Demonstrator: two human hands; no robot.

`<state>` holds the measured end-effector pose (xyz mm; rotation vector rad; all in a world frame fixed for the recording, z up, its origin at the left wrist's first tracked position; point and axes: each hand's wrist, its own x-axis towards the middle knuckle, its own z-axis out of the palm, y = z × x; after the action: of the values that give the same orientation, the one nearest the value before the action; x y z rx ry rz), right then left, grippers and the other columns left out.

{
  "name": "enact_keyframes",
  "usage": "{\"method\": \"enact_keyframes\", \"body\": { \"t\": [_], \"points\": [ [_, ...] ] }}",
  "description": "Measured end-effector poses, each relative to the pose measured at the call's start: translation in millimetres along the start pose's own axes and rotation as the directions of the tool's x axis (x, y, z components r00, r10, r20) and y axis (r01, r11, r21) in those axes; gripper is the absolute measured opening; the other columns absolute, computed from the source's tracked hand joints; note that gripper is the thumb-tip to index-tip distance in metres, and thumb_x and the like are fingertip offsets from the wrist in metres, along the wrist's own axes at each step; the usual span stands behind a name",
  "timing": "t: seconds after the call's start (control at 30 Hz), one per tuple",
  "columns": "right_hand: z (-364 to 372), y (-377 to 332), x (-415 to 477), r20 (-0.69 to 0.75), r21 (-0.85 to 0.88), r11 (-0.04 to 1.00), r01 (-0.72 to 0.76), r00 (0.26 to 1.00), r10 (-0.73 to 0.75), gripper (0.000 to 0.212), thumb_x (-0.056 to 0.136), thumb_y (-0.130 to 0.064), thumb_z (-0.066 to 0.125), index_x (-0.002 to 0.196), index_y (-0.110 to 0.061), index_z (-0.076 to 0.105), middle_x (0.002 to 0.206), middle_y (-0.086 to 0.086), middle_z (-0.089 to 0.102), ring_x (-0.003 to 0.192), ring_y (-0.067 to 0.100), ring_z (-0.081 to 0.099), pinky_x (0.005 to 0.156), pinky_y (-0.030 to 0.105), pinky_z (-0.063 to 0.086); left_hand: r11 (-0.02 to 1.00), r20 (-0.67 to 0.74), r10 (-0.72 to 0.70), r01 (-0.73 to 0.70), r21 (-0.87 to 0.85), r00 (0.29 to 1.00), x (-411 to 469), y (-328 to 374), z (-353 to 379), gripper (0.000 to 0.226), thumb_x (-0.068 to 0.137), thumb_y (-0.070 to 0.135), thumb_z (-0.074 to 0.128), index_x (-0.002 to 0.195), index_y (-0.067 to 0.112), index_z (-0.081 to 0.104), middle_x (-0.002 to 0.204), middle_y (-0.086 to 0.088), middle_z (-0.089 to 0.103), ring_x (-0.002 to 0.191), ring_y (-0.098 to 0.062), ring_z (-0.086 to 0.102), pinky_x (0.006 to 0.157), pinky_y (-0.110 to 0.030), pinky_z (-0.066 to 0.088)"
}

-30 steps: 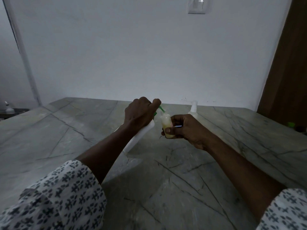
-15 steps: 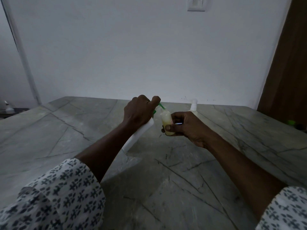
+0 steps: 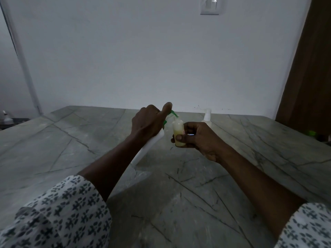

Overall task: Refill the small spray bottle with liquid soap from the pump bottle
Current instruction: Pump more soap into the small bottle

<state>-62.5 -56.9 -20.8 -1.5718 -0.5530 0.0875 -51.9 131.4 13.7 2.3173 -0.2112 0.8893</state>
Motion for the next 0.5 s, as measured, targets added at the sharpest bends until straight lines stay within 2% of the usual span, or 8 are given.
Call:
{"method": "enact_keyframes", "body": {
  "t": [0.13,0.27,0.4,0.5],
  "points": [
    [8.9,4.2,1.5,0.048,0.144,0.990,0.000,0.999,-0.007,0.042,0.082,-0.001,0.067,0.123,0.003,0.056,0.111,0.024,0.068,0.101,0.035,0.068,0.084,0.043,0.058,1.000,0.001,-0.024,0.024,-0.019,1.000,0.6,-1.4,-2.1,0.078,0.095,0.067,0.033,0.049,0.009,0.058,0.049,0.003,0.061,0.053,-0.013,0.054,0.057,-0.028,0.033],
    [12.0,2.9,2.4,0.032,0.130,0.991,0.011,0.999,-0.015,0.042,0.083,-0.002,0.068,0.123,0.003,0.056,0.113,0.024,0.067,0.101,0.035,0.068,0.084,0.042,0.058,0.999,-0.026,-0.031,0.031,-0.019,0.999,1.4,-0.4,-3.0,0.075,0.093,0.065,0.037,0.050,0.006,0.053,0.048,0.000,0.055,0.050,-0.015,0.047,0.055,-0.028,0.031],
    [7.6,0.8,1.1,-0.026,-0.022,1.000,0.012,1.000,-0.012,0.045,0.081,-0.002,0.071,0.124,0.001,0.057,0.114,0.022,0.066,0.102,0.034,0.068,0.090,0.049,0.055,1.000,-0.004,-0.009,0.009,-0.026,1.000,1.4,-0.1,-2.8,0.083,0.089,0.068,0.033,0.062,-0.003,0.065,0.059,-0.010,0.066,0.053,-0.018,0.051,0.058,-0.029,0.038],
    [-0.1,-5.3,-0.1,-0.107,-0.250,0.968,0.039,0.992,-0.067,0.046,0.076,-0.008,0.077,0.119,-0.004,0.062,0.110,0.014,0.069,0.100,0.028,0.068,0.090,0.048,0.055,0.999,0.007,-0.028,0.029,-0.017,1.000,1.1,2.7,-3.3,0.080,0.087,0.069,0.033,0.059,0.001,0.066,0.057,-0.004,0.067,0.059,-0.021,0.059,0.061,-0.031,0.042]
  ]
}}
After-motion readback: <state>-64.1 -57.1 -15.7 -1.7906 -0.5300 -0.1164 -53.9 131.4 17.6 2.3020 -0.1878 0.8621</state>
